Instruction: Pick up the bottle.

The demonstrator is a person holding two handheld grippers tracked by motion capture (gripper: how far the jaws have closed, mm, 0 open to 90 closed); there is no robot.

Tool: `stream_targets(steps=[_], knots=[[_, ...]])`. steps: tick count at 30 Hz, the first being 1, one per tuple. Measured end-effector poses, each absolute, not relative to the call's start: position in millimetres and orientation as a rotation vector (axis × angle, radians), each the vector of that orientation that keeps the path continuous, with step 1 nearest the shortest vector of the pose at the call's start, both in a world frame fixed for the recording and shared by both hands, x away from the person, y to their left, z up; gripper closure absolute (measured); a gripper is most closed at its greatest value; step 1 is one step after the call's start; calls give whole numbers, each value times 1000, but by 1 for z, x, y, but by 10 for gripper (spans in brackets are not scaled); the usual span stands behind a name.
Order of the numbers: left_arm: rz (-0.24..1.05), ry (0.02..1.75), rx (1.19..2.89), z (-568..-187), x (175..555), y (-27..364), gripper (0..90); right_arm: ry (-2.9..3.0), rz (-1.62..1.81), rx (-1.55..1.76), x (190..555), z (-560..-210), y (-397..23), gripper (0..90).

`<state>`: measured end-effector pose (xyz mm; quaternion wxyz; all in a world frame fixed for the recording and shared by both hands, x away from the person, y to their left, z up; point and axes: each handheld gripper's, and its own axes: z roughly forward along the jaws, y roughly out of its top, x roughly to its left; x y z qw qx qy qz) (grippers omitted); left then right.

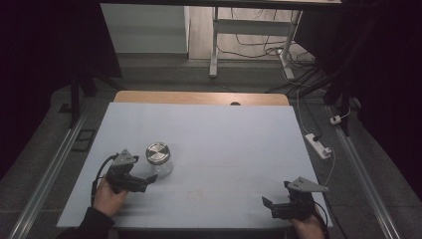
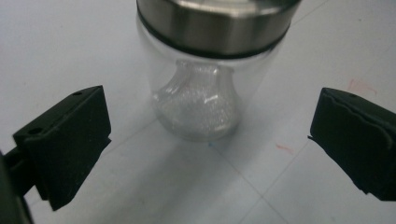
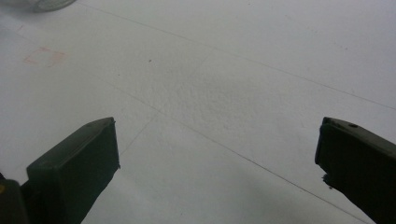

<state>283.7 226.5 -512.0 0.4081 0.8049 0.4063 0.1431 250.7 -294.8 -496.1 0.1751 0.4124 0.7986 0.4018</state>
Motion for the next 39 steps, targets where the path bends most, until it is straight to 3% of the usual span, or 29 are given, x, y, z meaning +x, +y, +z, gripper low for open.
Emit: stream_targets(steps=[29,39], knots=[[363,939,2119,-518,331,196,3,2269,1132,1160,251,-496,-294,0],[407,901,2134,-518,328,196,142,2271,1131,1157,251,-497,-294,0]])
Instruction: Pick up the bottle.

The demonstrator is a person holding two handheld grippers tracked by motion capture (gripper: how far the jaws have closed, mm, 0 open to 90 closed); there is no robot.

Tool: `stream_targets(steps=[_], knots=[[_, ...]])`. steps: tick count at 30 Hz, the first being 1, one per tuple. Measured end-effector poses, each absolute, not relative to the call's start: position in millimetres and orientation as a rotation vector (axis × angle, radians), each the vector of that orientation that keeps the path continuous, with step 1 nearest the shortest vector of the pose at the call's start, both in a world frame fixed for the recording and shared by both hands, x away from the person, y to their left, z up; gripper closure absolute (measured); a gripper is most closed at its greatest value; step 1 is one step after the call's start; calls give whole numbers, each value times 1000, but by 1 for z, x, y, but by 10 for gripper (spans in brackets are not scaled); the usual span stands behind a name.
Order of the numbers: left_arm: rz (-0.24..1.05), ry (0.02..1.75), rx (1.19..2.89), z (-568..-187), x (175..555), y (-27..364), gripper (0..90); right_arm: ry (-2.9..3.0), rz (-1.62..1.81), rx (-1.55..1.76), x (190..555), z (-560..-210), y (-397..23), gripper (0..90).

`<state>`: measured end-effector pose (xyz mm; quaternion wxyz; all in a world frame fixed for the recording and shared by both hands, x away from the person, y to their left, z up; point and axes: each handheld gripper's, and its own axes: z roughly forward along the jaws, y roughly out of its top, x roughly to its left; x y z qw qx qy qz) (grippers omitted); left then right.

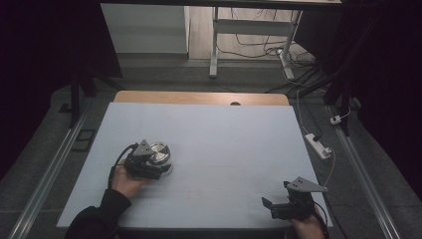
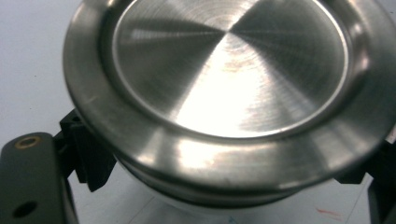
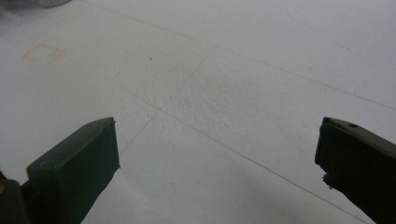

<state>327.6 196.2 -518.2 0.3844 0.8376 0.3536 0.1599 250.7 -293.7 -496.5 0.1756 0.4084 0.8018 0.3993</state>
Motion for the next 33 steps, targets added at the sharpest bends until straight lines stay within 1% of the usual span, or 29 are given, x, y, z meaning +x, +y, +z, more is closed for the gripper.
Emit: stream_targets(steps=[11,20,25,33], knots=[[386,894,2127,-519,329,198,149,2271,1129,1156,251,-497,-294,0],[364,953,2132,-515,329,195,152,2271,1131,1156,251,-496,-294,0],[349,947,2112,-509,328,195,152,2270,1131,1161,251,-496,-294,0],[374,911,2104,-497,327,191,152,2269,1134,1166,251,-496,-294,0]])
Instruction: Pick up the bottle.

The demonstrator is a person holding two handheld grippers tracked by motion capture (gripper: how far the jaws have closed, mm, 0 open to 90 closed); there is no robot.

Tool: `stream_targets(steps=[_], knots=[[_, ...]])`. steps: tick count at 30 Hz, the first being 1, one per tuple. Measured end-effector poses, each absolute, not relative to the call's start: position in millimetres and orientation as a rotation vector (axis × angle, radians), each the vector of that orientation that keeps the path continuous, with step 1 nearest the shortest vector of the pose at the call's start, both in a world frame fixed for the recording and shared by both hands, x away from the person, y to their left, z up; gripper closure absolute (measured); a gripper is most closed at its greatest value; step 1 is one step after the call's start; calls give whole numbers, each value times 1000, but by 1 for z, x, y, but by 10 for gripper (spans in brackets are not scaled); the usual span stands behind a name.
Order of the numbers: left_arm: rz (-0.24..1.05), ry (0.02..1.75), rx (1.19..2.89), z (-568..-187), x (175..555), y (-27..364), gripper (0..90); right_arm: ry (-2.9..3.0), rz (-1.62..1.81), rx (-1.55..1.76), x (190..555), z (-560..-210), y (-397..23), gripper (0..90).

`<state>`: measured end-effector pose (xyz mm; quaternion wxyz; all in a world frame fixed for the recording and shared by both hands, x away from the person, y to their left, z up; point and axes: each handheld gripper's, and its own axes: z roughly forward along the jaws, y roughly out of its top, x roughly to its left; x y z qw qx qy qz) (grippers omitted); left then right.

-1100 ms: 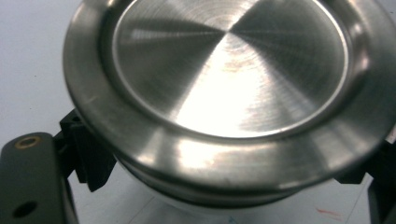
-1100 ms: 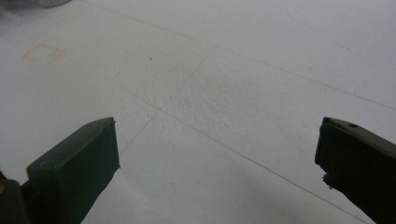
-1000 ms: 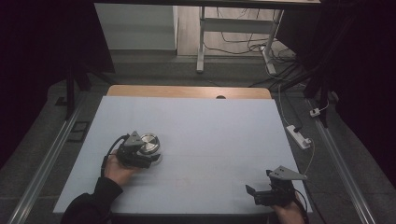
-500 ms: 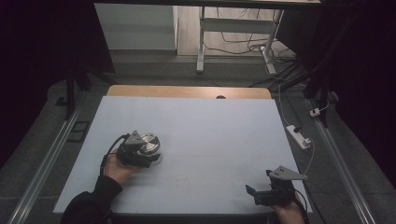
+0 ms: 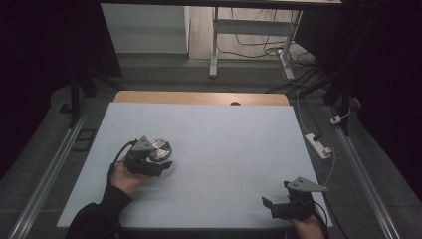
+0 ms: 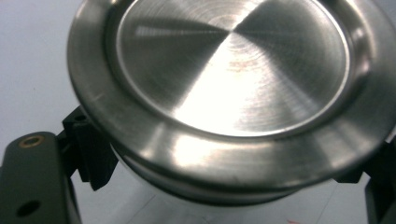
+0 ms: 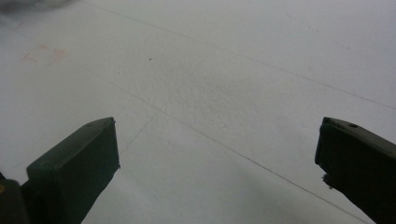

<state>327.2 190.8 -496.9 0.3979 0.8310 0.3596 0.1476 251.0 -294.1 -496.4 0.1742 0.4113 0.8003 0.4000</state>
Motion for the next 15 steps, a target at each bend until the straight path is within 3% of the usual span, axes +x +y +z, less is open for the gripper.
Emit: stream_targets(steps=[15], knots=[[431,825,2136,-475,331,169,152,2267,1134,1169,251,-496,-295,0]])
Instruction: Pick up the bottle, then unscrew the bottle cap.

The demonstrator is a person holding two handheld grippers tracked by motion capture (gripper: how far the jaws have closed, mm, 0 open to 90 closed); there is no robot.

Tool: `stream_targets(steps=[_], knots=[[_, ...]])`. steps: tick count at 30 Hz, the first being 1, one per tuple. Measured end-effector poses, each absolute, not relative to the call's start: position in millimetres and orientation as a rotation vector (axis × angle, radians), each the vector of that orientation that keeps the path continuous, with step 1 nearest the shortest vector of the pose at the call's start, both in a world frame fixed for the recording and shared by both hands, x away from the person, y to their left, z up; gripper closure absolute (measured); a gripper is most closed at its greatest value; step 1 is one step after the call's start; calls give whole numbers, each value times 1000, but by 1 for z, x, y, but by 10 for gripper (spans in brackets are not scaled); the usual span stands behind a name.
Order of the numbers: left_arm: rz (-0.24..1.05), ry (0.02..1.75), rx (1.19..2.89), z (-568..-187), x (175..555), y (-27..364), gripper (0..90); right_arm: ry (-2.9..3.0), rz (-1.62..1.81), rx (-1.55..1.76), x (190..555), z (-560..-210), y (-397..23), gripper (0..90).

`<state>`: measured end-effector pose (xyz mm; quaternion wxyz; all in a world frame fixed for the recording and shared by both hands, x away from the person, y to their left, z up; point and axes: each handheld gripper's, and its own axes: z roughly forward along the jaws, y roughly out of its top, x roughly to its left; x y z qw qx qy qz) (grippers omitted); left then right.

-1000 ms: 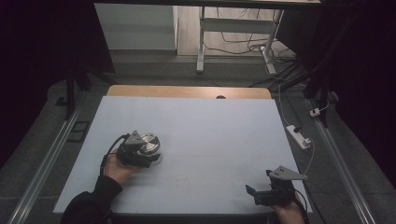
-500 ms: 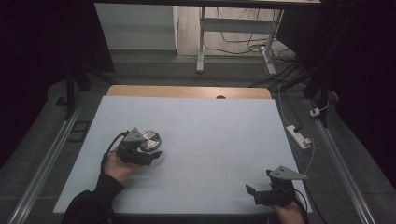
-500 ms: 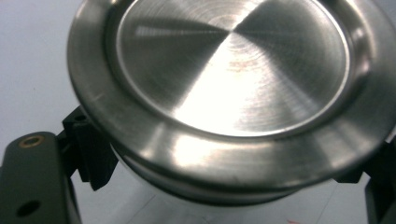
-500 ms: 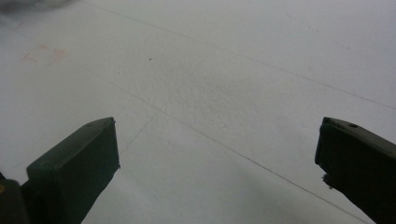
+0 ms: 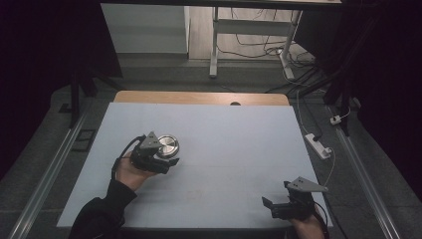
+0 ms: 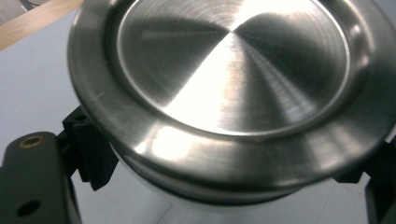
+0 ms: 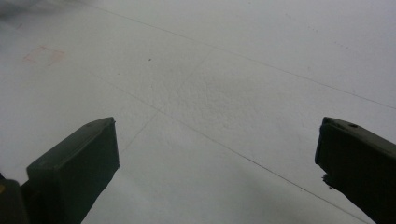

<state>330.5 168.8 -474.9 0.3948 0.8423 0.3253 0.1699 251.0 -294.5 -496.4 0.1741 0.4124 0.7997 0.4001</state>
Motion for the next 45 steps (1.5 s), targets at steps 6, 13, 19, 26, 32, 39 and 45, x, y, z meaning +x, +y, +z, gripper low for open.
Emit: stream_targets(steps=[6,13,19,26,32,39,45], knots=[[411,811,2134,-467,335,156,152,2266,1135,1168,251,-496,-295,0],[351,786,2143,-459,338,141,152,2266,1136,1167,251,-496,-295,0],[331,751,2146,-453,338,126,152,2266,1136,1167,251,-496,-295,0],[303,714,2163,-453,335,110,152,2266,1137,1164,251,-496,-295,0],[275,687,2168,-455,333,98,152,2268,1137,1161,250,-496,-294,0],[260,664,2167,-453,330,92,152,2262,1143,1158,250,-496,-295,0],[265,648,2170,-452,329,92,152,2250,1152,1163,250,-495,-296,0]])
